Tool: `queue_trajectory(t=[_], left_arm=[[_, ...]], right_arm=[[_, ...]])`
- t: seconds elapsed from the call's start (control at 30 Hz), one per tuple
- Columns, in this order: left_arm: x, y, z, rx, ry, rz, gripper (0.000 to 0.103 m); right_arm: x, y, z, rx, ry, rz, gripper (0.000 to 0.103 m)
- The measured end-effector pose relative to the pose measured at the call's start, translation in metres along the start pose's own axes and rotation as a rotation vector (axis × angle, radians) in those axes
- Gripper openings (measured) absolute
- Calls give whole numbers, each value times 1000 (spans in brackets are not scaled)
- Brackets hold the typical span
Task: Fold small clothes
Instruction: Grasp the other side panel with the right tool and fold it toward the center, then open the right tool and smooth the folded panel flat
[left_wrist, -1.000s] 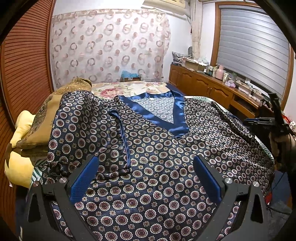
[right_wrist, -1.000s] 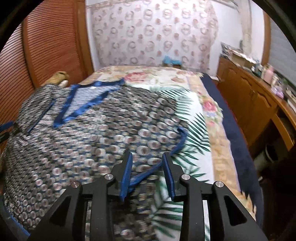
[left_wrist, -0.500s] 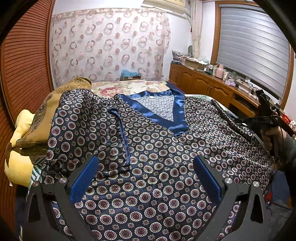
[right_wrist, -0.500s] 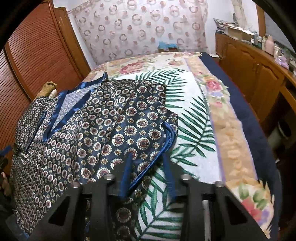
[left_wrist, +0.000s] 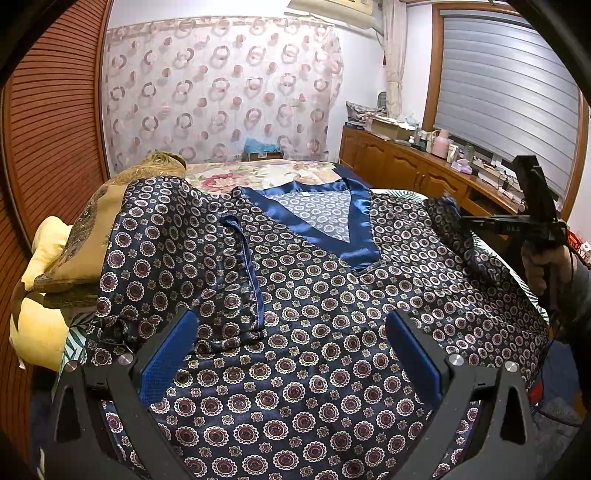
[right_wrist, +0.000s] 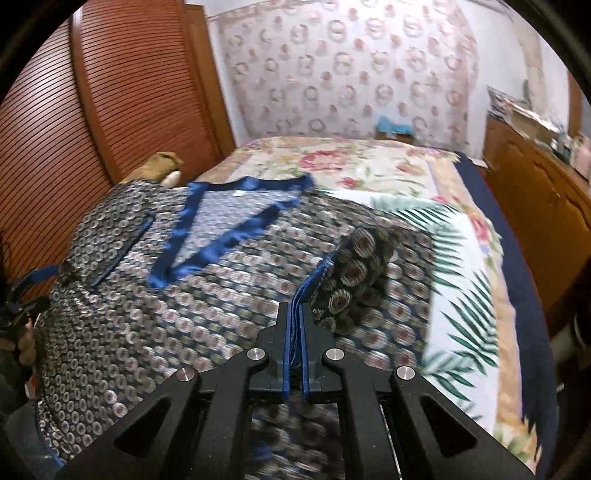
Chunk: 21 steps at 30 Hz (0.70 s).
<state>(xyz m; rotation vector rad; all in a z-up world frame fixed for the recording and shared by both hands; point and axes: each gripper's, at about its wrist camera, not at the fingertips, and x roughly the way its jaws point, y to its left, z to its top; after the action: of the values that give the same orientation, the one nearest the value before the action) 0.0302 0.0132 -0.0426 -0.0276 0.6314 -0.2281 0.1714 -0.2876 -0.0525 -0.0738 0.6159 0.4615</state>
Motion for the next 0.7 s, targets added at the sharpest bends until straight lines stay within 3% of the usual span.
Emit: queue_trajectory(t=[0.17, 0.23, 0.4, 0.57, 0.7], left_arm=[[-2, 2, 1, -6, -4, 6, 103], [-2, 3, 0, -9, -6, 10, 103], [-2, 6, 0, -18, -9, 13, 103], [0, 11, 1, -21, -8, 24, 103], [1, 20, 2, -34, -13, 42, 103]], right_arm=[[5, 18, 8, -20, 2, 54, 4], [4, 17, 10, -29, -1, 35, 10], [-1, 1, 10, -26, -2, -57, 52], [6, -10, 4, -22, 25, -173, 53], [24, -24, -10, -7, 92, -205, 53]])
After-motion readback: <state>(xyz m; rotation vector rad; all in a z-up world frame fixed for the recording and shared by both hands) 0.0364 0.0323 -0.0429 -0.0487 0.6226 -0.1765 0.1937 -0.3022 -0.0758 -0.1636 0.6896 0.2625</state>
